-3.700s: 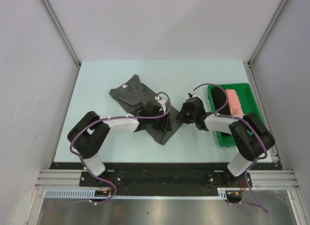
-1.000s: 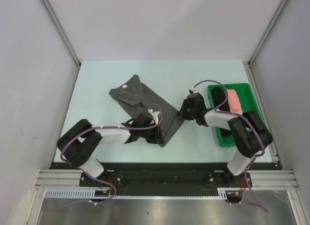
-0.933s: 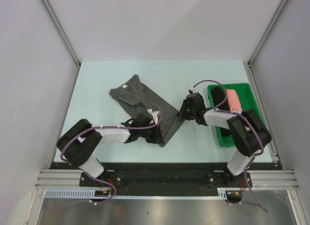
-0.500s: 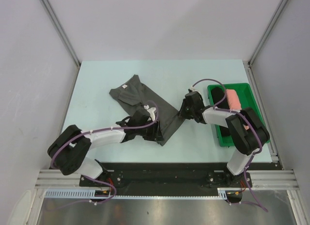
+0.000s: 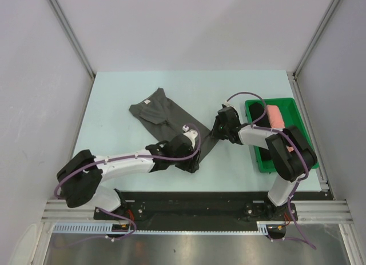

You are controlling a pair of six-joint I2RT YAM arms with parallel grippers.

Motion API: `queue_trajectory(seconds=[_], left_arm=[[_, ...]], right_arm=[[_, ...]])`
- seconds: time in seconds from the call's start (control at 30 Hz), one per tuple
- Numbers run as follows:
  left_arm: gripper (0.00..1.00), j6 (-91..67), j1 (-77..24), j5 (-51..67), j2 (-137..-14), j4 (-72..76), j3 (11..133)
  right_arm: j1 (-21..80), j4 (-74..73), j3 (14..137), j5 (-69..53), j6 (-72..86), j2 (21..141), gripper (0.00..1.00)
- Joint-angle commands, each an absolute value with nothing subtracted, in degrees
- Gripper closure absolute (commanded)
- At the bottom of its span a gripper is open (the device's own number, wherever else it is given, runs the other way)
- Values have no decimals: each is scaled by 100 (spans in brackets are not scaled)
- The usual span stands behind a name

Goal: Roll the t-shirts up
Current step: Roll the T-shirt to the center of the board.

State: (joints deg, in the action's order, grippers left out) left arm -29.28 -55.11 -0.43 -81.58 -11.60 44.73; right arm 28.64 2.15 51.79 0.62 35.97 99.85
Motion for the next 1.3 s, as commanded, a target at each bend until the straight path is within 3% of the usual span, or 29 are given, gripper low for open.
queue_trajectory(seconds=[0.0, 0.3, 0.5, 0.63, 0.83, 1.27], left_arm=[[34, -2760, -5835, -861, -8401, -1415, 4737], [41, -2804, -6012, -1187, -8754, -994, 4720], [55, -2979, -6012, -949, -8596, -501, 4404], [74, -3093, -5942, -731, -8508, -264, 4228], [89, -3296, -5696, -545, -8315, -62, 3912], [96, -3902, -4518, 1414, -8463, 1344, 3077]], right_arm=[[2856, 97, 5309, 220, 3542, 10116, 78], [2856, 114, 5326, 167, 3560, 10169, 79], [2839, 88, 5326, 167, 3542, 10187, 79], [2830, 105, 5326, 150, 3542, 10213, 79], [2821, 123, 5344, 97, 3542, 10248, 79], [2742, 132, 5344, 79, 3542, 10240, 78]])
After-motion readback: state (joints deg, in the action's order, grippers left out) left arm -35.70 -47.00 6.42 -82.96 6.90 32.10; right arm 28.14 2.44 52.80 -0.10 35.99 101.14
